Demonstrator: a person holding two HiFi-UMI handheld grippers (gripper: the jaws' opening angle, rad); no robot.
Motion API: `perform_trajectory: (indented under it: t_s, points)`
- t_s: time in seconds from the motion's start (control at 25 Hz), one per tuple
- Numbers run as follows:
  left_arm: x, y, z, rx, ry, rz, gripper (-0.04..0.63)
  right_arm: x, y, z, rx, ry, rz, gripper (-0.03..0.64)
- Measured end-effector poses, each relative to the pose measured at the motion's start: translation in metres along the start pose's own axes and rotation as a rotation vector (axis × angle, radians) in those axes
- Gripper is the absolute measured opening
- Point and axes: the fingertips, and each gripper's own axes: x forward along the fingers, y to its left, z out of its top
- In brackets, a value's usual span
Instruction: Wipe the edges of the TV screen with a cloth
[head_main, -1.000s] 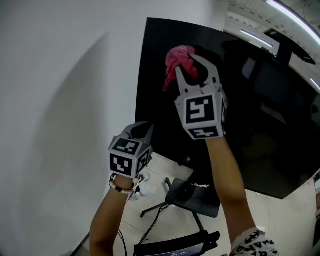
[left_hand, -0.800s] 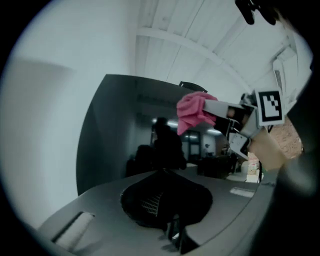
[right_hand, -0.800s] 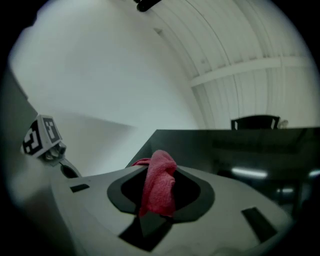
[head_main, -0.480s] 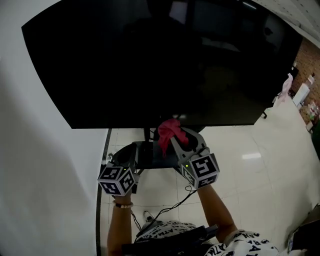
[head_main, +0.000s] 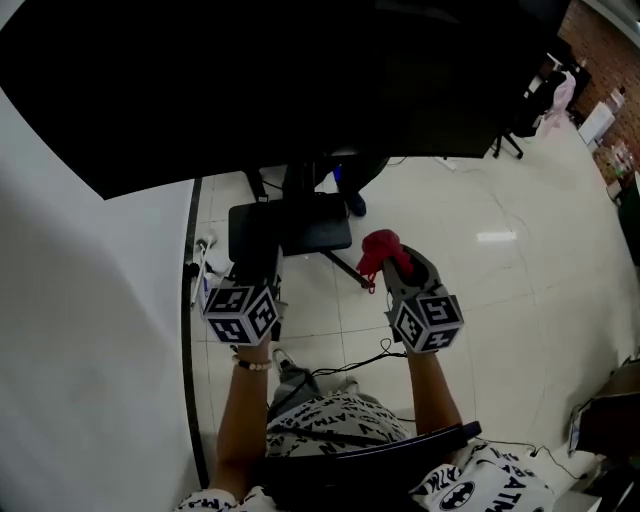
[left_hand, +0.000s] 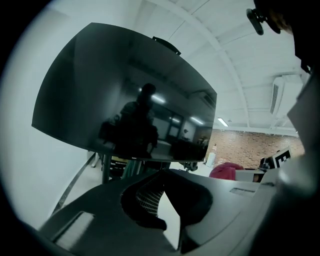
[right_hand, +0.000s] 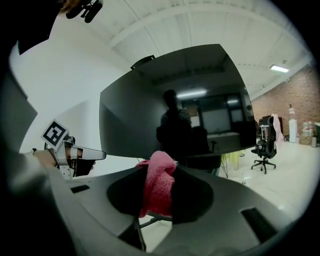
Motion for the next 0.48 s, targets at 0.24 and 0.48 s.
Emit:
perform_trajectory:
  t_s: [0.24, 0.48]
  points:
    - [0.006, -0.043, -0.017, -0.023, 0.005, -0.066, -0.012, -0.013, -0.002, -0.021, -0.024, 0.018, -0.021, 0.126]
    - [0.007, -0.063, -0.026, -0.025, 0.017, -0.083, -0.012, -0.017, 0.013, -0.009, -0.085, -0.005, 0.022, 0.125]
